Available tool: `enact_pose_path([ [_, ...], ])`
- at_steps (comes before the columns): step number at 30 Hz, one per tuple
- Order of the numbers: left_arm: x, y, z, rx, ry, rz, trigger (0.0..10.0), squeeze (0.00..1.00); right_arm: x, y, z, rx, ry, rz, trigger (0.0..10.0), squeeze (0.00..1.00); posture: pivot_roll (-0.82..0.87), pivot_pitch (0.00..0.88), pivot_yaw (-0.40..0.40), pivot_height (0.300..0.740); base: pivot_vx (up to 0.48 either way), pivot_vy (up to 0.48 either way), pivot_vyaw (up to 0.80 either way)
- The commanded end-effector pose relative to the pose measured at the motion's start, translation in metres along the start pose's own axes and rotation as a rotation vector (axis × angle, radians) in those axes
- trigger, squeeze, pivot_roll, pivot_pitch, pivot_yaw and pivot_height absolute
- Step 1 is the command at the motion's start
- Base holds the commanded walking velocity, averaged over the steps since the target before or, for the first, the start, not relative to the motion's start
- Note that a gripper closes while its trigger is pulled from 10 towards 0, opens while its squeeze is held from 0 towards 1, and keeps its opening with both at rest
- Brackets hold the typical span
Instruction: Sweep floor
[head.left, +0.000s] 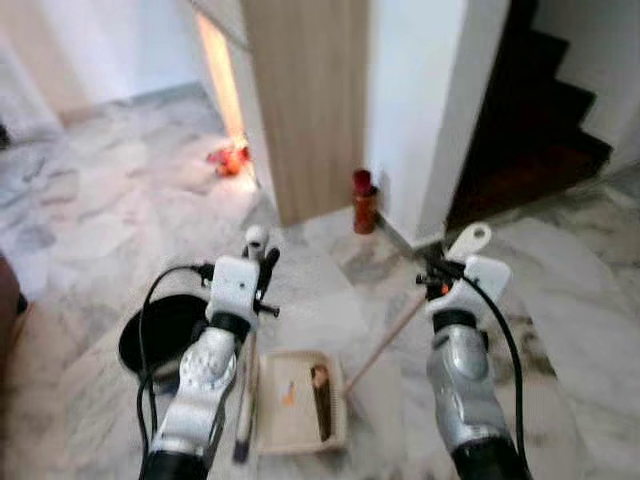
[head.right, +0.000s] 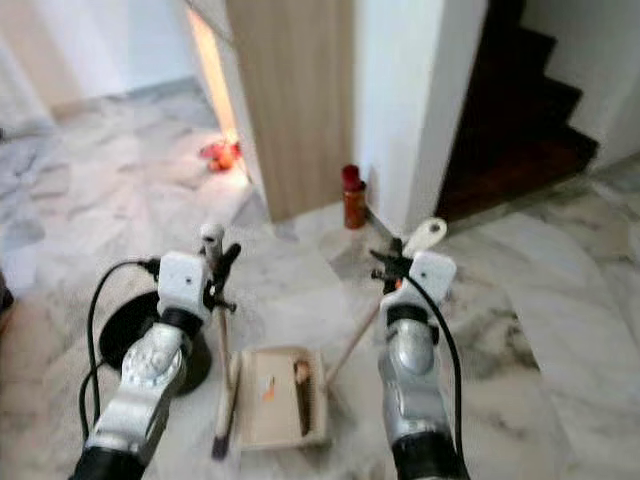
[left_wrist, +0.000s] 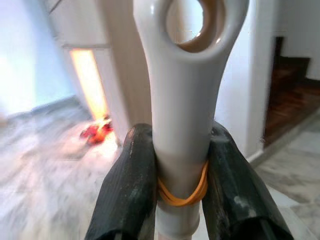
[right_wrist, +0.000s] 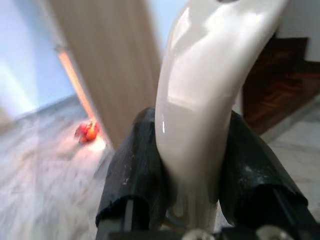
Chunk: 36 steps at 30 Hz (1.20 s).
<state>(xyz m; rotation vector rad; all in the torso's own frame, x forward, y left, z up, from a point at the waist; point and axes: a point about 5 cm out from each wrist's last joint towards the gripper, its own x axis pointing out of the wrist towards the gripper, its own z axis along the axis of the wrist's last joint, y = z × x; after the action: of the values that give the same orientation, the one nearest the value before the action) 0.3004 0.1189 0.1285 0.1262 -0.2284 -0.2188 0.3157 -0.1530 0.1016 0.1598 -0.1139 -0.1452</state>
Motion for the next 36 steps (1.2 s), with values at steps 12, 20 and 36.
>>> enact_pose_path([
  [12,0.0013,0.0063,0.0069,0.026,-0.037,0.017,10.0,0.00,0.0038,0.0180,0.0068,0.043,-0.023,0.060,10.0,0.00,0.14,0.000,0.014,0.740,0.000,0.064,0.80],
  [20,0.0005,0.0062,0.0069,0.026,-0.038,0.016,10.0,0.00,0.0040,0.0173,0.0046,0.043,-0.008,0.057,10.0,0.00,0.14,0.000,0.012,0.740,0.000,0.000,0.20],
  [36,-0.0012,0.0063,0.0067,0.034,-0.042,0.013,10.0,0.00,0.0030,0.0108,0.0050,0.030,-0.004,0.059,10.0,0.00,0.14,0.000,0.017,0.740,0.000,0.000,0.00],
])
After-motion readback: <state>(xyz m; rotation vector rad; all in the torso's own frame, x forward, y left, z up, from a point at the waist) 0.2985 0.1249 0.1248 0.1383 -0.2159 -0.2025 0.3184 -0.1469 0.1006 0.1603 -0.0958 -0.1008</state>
